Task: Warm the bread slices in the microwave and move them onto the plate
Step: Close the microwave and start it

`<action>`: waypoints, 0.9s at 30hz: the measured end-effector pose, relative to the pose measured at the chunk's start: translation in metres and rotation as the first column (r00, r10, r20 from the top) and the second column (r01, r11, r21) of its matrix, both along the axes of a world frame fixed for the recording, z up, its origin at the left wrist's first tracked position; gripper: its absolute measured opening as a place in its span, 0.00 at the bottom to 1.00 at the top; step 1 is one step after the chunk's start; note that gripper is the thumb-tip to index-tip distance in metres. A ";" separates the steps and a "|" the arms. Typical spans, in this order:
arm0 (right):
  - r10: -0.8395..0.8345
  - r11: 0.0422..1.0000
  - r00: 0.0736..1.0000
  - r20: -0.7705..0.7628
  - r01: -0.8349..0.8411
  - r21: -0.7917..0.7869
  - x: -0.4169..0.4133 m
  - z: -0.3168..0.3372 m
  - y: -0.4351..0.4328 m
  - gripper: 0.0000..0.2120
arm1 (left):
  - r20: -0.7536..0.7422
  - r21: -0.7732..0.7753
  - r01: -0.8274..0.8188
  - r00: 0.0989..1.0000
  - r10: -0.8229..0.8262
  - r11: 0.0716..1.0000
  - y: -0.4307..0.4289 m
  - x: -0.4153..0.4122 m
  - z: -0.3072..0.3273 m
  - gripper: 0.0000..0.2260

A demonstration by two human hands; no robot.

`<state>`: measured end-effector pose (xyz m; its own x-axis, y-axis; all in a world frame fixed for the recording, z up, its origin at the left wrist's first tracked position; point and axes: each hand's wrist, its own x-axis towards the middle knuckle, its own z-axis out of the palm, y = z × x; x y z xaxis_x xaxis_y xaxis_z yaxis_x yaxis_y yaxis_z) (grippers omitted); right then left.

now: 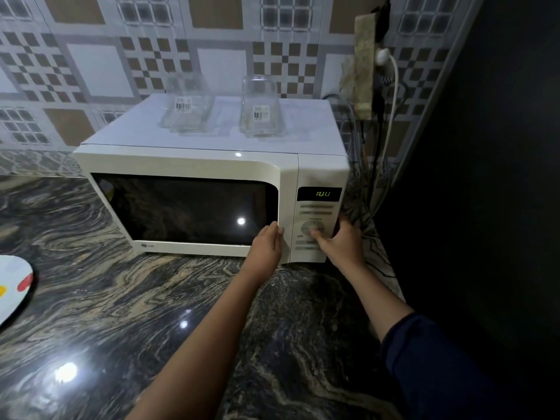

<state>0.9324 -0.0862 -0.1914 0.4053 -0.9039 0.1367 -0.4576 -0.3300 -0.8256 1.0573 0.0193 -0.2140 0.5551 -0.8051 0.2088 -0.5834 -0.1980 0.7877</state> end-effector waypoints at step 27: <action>0.111 0.914 0.677 -0.727 -0.356 -0.193 -0.058 -0.121 0.078 0.37 | 0.414 0.497 -0.242 0.910 0.017 0.833 0.097 -0.061 -0.098 0.33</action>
